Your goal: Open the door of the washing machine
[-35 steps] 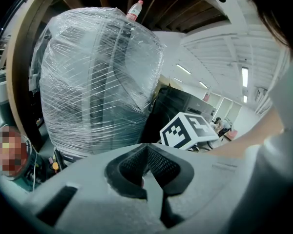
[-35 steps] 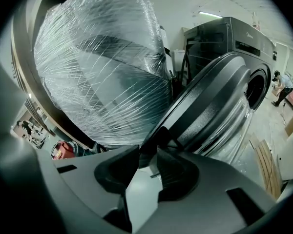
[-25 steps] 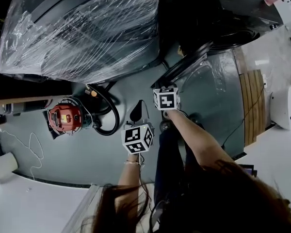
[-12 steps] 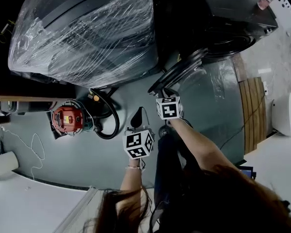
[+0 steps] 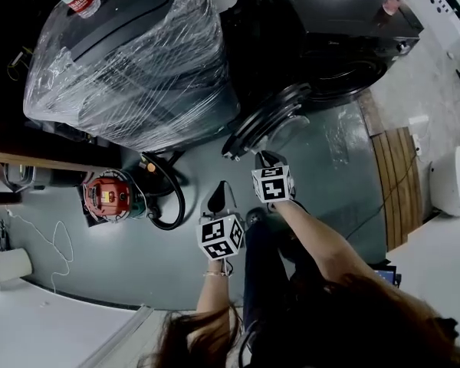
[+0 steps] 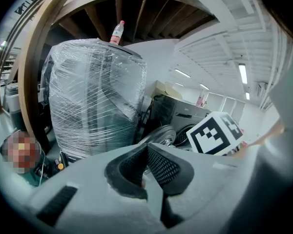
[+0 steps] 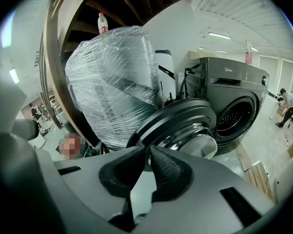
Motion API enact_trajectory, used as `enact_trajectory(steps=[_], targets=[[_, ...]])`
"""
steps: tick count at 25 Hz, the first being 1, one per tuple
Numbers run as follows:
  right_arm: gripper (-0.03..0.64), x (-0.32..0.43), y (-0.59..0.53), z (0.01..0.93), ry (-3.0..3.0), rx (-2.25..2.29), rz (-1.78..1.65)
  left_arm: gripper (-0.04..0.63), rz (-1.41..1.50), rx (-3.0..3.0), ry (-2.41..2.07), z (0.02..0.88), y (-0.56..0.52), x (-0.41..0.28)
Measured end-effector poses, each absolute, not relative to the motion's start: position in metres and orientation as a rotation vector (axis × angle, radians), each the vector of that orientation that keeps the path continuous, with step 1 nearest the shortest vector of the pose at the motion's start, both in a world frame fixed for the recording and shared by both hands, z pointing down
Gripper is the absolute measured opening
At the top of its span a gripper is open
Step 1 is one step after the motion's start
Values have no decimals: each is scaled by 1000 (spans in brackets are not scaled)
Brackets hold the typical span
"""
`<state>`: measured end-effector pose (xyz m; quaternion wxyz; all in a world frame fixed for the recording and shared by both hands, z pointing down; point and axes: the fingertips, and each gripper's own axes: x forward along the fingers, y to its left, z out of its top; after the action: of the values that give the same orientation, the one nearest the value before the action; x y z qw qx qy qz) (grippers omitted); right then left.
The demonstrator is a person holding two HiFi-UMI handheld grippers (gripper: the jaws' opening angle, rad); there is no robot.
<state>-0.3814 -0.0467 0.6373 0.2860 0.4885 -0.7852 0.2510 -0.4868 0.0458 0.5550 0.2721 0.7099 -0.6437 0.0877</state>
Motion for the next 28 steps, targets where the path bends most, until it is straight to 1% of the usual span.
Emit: enact_trajectory(steps=[9, 14, 28], targets=[[3, -333, -26, 596, -2163, 1334, 623, 12, 203, 1868, -1802, 523, 73, -457], [2, -311, -10, 571, -2211, 1346, 609, 12, 211, 1895, -1824, 502, 86, -437], [0, -242, 48, 500, -2342, 1327, 498, 12, 190, 2035, -1802, 448, 118, -354]])
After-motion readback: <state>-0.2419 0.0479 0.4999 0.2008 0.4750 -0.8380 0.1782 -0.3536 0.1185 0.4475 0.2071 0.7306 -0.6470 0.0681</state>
